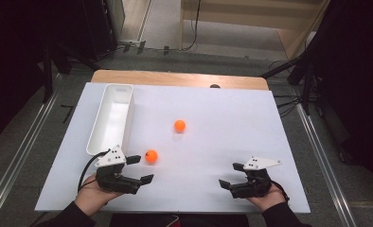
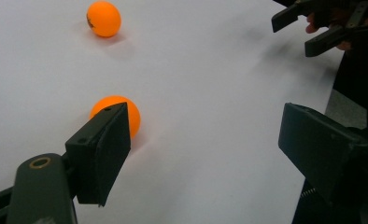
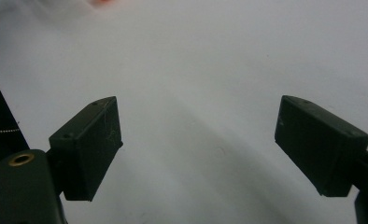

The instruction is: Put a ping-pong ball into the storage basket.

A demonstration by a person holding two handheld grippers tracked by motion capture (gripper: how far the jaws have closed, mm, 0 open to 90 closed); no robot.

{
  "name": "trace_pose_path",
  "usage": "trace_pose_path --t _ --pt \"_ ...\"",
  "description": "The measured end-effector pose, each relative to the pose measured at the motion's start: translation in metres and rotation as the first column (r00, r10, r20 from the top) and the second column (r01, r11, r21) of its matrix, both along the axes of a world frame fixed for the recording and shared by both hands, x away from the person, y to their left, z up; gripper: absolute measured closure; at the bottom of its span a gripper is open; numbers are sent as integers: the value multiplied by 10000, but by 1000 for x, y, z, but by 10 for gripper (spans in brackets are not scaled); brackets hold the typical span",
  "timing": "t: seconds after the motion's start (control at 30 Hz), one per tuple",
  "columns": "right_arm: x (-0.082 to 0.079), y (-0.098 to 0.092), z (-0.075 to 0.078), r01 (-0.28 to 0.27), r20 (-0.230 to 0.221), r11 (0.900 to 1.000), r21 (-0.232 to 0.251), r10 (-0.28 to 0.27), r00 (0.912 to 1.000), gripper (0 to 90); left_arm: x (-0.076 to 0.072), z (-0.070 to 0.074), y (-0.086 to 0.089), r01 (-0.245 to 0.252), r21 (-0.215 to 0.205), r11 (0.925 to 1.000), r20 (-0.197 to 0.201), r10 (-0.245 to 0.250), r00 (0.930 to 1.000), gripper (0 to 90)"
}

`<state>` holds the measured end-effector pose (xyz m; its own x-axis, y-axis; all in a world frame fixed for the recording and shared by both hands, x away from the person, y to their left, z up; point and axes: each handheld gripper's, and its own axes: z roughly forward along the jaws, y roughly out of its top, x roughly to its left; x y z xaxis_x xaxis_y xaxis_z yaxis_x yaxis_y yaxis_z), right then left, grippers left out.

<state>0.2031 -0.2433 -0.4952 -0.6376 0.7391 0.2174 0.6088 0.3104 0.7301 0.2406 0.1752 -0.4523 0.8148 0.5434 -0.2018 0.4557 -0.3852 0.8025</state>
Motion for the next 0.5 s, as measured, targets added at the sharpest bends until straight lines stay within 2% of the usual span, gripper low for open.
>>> trace_pose_path --t 0.2,0.5 --pt "0 0 0 -6 -8 10000 11 6 10000 134 4 1 -8 -299 152 9994 101 297 9995 172" --pt "0 0 0 -13 -18 10000 7 13 10000 134 12 0 -15 -766 202 9969 38 765 9971 172"
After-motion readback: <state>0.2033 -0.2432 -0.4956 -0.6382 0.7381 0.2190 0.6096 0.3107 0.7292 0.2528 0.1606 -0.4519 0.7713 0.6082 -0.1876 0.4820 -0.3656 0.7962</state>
